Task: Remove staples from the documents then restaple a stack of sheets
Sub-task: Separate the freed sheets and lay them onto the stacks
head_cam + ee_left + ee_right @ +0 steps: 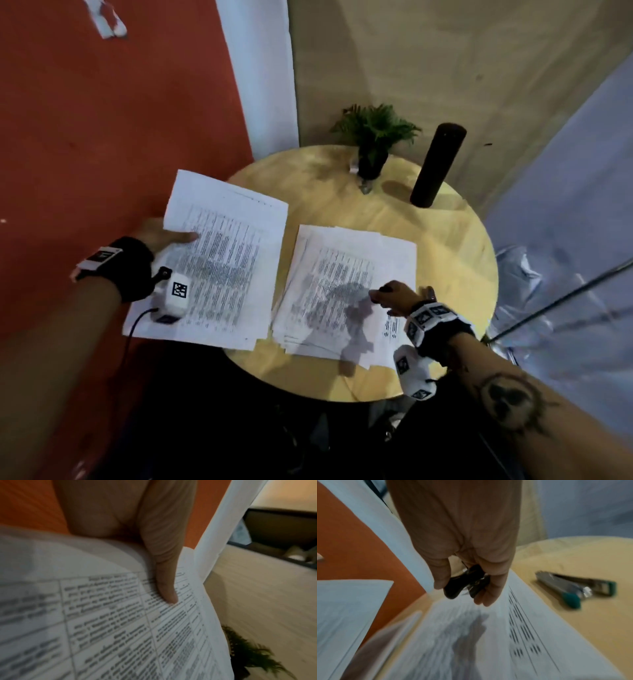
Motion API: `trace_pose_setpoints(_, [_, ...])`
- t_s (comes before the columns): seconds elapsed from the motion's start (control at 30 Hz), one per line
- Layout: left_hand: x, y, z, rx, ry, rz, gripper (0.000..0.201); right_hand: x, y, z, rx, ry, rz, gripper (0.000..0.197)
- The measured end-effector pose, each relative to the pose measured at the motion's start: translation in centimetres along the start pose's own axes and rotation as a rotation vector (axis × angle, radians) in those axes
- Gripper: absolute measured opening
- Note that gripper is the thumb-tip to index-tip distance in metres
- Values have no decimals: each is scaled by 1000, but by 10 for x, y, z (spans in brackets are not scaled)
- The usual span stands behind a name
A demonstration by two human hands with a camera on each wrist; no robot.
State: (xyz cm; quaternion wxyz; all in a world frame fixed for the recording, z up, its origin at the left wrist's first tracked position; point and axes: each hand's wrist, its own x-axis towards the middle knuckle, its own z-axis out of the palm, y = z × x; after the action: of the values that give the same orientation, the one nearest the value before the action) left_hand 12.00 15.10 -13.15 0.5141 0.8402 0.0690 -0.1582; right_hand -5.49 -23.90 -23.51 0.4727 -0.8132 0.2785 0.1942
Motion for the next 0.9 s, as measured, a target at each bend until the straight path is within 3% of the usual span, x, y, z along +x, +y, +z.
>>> trace_pose_setpoints(0.17, [37,-16,13,84,51,-118,44,40,37,44,67,117,36,37])
trace_pose_setpoints(0.3, [69,-34,14,151,87,-185,47,50,36,50,195,125,18,36])
trace_pose_setpoints(0.43, [90,-63,18,310,89,-322,88,47,31,44,330,56,43,37])
trace_pose_setpoints(0.47, [91,-65,23,417,97,-304,86,46,31,44,351,58,46,35])
trace_pose_setpoints(0.6, [83,-40,82,511,281,-116,75,43,30,42,454,46,61,32])
trace_pose_setpoints(0.63, [82,-38,104,522,259,-59,67,44,31,42,460,45,61,34])
trace_pose_setpoints(0.73, [59,-27,184,585,-27,71,52,47,35,44,446,59,40,36])
trace_pose_setpoints(0.8, [43,-35,219,704,-104,19,63,49,38,46,446,63,24,37])
trace_pose_setpoints(0.9, [34,-57,228,736,41,-181,68,51,41,47,441,72,-9,39])
